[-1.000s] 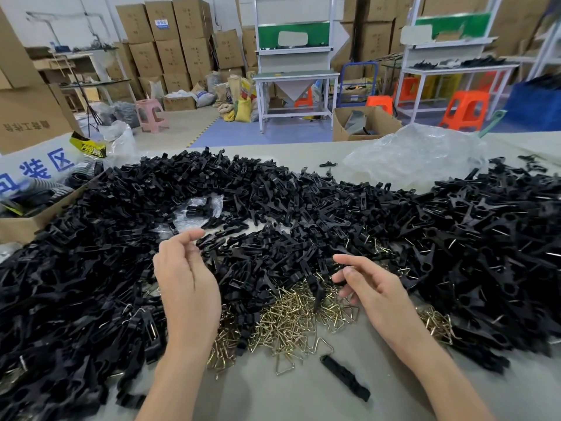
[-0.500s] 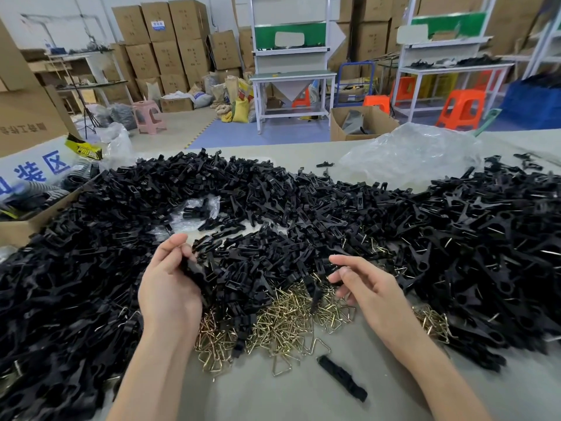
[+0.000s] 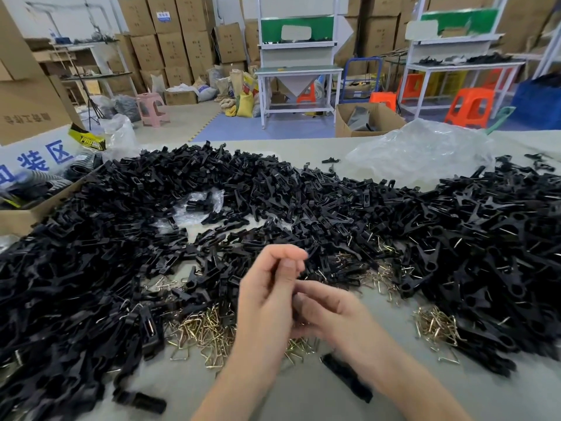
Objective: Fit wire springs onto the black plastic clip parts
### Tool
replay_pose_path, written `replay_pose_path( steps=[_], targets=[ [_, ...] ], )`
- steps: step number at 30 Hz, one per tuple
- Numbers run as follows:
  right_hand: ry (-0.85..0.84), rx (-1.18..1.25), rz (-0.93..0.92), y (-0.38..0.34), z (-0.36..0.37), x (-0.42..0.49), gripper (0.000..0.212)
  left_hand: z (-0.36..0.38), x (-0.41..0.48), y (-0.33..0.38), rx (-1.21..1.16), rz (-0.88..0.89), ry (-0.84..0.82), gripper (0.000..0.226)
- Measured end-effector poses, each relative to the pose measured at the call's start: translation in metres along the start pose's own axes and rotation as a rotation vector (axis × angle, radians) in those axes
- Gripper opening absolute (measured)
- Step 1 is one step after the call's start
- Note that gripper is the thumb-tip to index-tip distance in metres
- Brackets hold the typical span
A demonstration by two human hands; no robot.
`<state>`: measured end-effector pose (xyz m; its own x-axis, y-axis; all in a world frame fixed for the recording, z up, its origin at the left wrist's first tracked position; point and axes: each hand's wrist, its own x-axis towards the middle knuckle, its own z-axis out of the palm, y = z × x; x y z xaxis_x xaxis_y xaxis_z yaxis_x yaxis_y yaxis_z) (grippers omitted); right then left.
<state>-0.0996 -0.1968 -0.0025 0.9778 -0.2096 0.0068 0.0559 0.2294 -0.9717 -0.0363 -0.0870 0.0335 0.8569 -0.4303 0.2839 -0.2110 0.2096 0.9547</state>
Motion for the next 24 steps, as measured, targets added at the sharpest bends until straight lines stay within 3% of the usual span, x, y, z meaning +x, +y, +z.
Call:
replay_pose_path(
  steps=[3, 6, 10, 20, 24],
  targets=[
    [-0.022, 0.070, 0.000, -0.002, -0.002, 0.001, 0.025, 0.009, -0.005, -0.004, 0.089, 0.082, 0.017, 0.019],
    [0.071, 0.131, 0.021, -0.006, -0.006, 0.003, 0.018, 0.011, -0.003, -0.005, -0.006, 0.048, 0.027, 0.022],
    [0.179, 0.329, 0.065, -0.013, -0.011, 0.003, 0.026, -0.001, 0.009, -0.004, -0.102, 0.027, 0.118, 0.023],
    [0.007, 0.539, 0.111, -0.026, -0.016, -0.005, 0.029, 0.005, 0.009, -0.009, -0.366, -0.125, 0.081, 0.026],
    [-0.047, 0.499, 0.121, -0.026, -0.016, -0.007, 0.030, 0.008, 0.009, -0.012, -0.477, -0.182, 0.076, 0.029]
  ],
)
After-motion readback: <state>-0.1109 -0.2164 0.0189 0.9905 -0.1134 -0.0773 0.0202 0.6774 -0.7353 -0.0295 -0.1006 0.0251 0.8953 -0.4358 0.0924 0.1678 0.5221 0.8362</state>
